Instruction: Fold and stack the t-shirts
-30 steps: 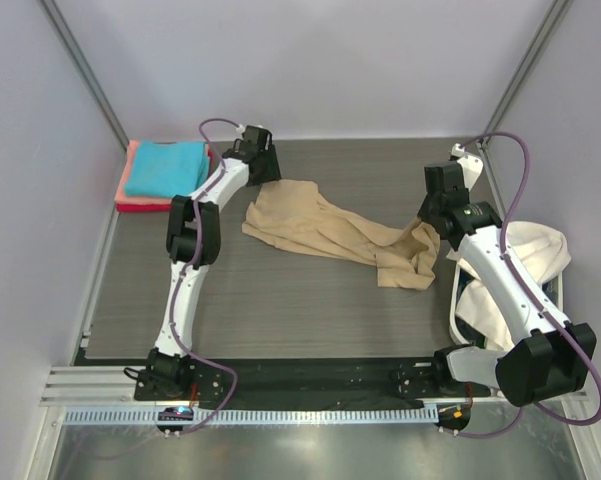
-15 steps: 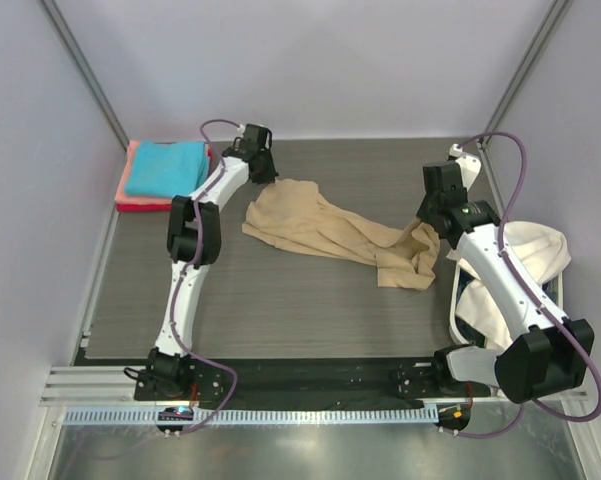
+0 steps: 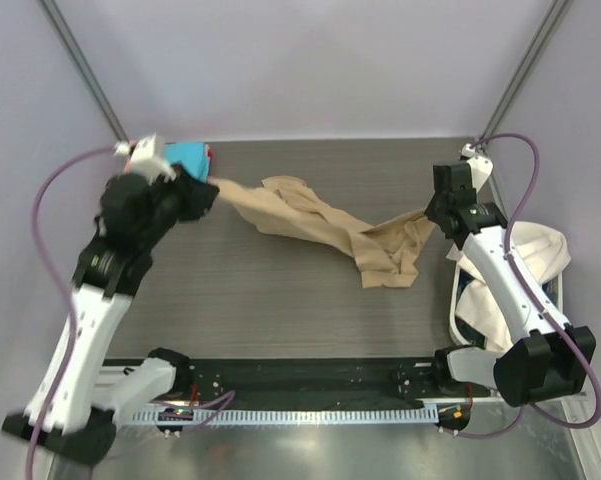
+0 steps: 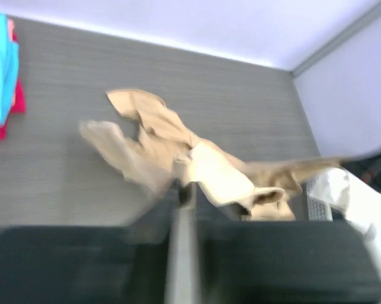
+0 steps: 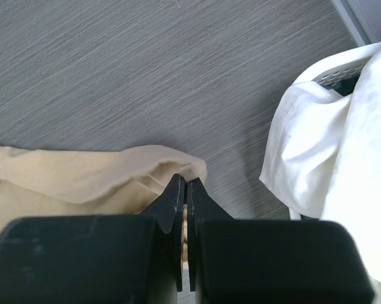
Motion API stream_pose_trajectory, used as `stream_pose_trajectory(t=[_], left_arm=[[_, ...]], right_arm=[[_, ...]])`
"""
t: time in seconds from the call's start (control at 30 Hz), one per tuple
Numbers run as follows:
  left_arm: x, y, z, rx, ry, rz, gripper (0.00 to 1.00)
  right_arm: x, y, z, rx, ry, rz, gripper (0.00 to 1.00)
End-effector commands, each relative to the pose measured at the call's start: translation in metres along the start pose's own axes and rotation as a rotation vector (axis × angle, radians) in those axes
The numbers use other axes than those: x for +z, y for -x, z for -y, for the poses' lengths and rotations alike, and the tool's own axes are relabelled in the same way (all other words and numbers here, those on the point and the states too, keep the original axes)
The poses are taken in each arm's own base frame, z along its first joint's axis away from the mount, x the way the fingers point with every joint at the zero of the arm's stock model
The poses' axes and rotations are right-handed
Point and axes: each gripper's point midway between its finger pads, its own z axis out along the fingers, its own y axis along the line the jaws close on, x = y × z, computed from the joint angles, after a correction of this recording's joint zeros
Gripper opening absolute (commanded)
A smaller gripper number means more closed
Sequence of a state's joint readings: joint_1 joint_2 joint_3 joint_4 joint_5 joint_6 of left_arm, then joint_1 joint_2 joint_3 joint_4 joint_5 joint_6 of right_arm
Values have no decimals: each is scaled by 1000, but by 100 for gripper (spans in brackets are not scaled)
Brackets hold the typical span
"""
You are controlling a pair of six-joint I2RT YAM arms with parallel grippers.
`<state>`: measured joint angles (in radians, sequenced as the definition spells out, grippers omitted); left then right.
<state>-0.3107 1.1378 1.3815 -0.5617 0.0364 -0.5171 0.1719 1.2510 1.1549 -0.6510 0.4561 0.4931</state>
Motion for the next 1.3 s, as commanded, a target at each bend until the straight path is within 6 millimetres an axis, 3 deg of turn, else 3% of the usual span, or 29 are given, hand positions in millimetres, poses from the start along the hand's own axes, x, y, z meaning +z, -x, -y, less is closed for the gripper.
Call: stream_pose_trajectory(t=[0.0,0.03,0.07,0.1,0.13,0.2,0.33,0.43,0.47,0.5,0.53,0.57,0.6,0.63,0.67,0.7,0.73,0.77,0.8,0.83,0.93,1.03,1.23,1.27], left_arm=[[-29,-115,-37,-104,58,-264,32],[-53,-116,-34,-112,28,-231,54],[-69,-138,-45,-120,63,-284,68],[-80,-142,-48,-123,72,-284,94],[-95,-139,-48,-122,61,-252,99],[-104,-139,-53,-111,79,-234,100],[-84,-138,-64,-82,134,-225,97],[-36,-132,-60,-84,117,-217,93],[-4,-127,-60,-83,118,-208,90],[12,-124,-61,-73,119,-202,84],[36,-104,-55,-62,108,-151,84],[69,-121,-67,-61,150,-222,84],[90,-125,-71,-51,164,-245,84],[111,-104,-62,-46,146,-211,84],[129,-103,-67,-50,157,-223,84],[163,-133,-84,-60,192,-313,82],[183,-111,-74,-66,161,-275,81],[201,-116,-78,-84,151,-298,77],[225,-137,-90,-97,166,-351,76],[244,-119,-85,-99,149,-315,75],[285,-121,-96,-95,163,-330,72],[315,-127,-108,-95,181,-346,70],[353,-143,-126,-113,182,-359,64],[357,-153,-132,-119,189,-375,63]], right_arm=[[-11,9,-2,52,36,42,1],[-10,6,-2,51,39,34,1],[-10,5,-1,47,39,31,1],[-11,5,0,45,40,33,1],[-11,2,2,39,35,31,1],[-9,0,6,31,16,31,1],[-1,-8,3,21,15,-2,1],[4,-12,0,15,18,-16,1],[6,-13,0,13,15,-21,1],[7,-13,-3,14,24,-22,1],[9,-15,-4,13,28,-25,1],[12,-15,-6,12,29,-28,1],[13,-17,-9,11,39,-38,1],[15,-18,-11,10,43,-44,1],[18,-19,-12,7,41,-51,1],[19,-20,-14,6,47,-56,1],[19,-19,-17,7,58,-59,1],[22,-20,-19,7,58,-65,1],[22,-19,-20,7,62,-65,1],[22,-17,-22,6,68,-65,1],[25,-16,-25,5,71,-66,1],[27,-17,-28,3,77,-75,1],[31,-24,-30,-6,86,-89,1],[32,-25,-29,-7,82,-92,1]])
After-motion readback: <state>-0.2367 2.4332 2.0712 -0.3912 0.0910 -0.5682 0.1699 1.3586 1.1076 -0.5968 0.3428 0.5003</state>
